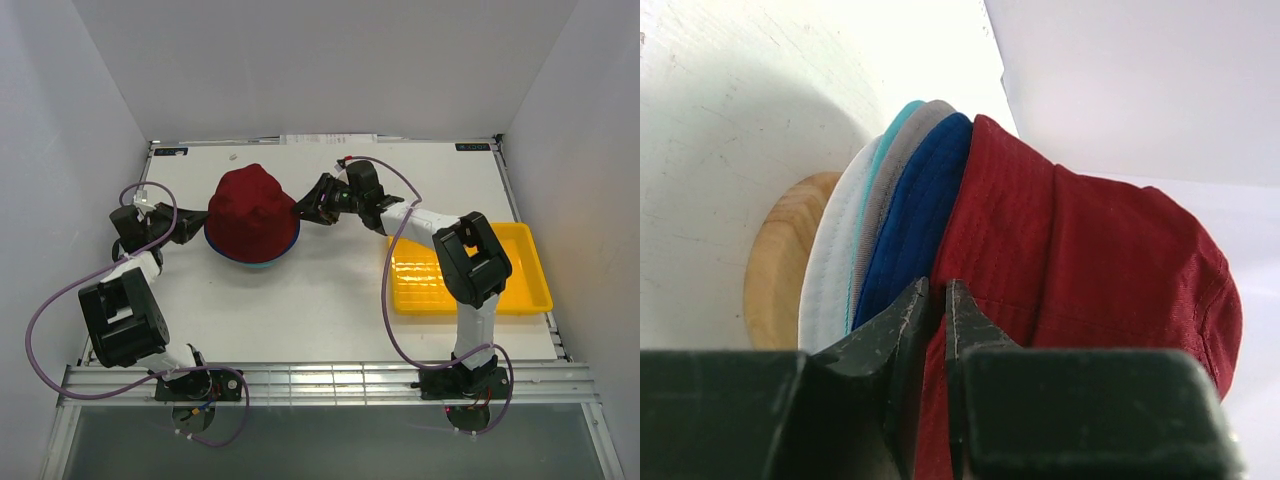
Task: Stack the hats
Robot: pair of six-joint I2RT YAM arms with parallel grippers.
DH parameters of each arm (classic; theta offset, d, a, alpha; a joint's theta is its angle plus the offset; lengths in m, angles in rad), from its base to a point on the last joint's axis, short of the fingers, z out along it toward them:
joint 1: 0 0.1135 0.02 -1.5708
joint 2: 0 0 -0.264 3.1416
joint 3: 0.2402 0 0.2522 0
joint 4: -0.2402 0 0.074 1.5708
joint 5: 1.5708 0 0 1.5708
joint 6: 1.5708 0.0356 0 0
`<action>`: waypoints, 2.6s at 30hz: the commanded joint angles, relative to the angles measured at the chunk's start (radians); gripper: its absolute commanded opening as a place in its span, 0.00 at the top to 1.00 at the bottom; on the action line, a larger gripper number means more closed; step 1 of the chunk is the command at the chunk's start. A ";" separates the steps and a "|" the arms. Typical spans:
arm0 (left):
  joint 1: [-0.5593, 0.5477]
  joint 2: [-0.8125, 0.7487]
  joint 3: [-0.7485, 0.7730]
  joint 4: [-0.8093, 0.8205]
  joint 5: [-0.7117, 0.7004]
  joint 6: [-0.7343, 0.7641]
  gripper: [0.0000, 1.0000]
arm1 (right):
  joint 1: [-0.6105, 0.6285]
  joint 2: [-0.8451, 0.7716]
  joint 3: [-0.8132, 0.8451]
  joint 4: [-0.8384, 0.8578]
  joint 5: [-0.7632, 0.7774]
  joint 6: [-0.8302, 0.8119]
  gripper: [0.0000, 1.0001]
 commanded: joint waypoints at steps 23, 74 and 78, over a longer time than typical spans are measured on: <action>0.003 -0.018 -0.039 0.021 0.018 -0.003 1.00 | 0.000 0.016 -0.065 0.200 -0.044 0.091 0.61; 0.044 -0.050 -0.001 -0.264 -0.181 0.188 0.98 | -0.020 0.009 0.056 -0.143 0.039 -0.206 0.63; 0.044 -0.084 0.033 -0.353 -0.238 0.210 0.81 | -0.021 -0.006 0.104 -0.203 0.043 -0.228 0.50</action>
